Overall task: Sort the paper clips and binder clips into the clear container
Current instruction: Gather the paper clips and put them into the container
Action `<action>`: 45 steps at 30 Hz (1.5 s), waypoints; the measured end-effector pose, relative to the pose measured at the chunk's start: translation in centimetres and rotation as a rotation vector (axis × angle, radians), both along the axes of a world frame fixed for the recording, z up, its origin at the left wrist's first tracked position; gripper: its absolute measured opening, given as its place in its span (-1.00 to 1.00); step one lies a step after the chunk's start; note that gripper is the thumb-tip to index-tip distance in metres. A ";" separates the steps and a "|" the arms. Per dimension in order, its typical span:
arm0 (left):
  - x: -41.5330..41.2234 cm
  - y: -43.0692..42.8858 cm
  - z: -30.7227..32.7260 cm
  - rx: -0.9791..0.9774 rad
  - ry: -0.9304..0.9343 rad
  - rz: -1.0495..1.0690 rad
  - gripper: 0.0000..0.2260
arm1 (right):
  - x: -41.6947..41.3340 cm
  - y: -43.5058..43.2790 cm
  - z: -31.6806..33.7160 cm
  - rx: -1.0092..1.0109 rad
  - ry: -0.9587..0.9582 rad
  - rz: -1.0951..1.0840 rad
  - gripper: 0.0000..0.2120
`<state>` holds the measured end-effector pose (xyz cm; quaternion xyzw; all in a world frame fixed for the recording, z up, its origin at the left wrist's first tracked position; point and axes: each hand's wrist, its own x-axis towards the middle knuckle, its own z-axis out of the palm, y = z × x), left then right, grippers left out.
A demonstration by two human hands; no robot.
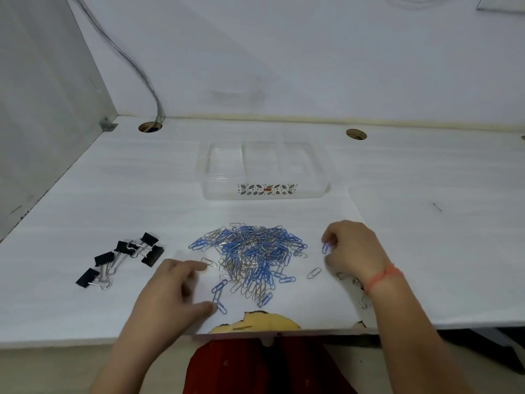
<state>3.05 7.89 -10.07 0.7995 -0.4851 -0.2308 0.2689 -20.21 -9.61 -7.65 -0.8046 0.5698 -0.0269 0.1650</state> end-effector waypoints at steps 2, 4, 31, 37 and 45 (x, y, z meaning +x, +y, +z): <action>-0.7 -0.7 0.1 -0.012 0.005 -0.011 -0.56 | 1.0 0.5 -0.3 0.005 -0.069 -0.026 -0.76; -1.6 -1.7 0.1 -0.064 0.026 0.001 -0.67 | 2.6 1.2 -0.4 0.009 -0.122 0.001 -0.76; -4.2 -2.0 -1.0 -0.330 0.022 0.313 -0.86 | 4.7 5.9 -1.4 0.106 -0.220 0.239 -0.50; -3.0 -1.9 -0.8 -0.319 -0.083 0.288 -0.73 | 5.0 3.9 -1.4 0.004 -0.360 0.103 -0.61; -0.6 -5.4 2.4 0.331 -0.268 -0.076 0.01 | 5.2 1.0 1.1 0.287 0.028 0.170 0.03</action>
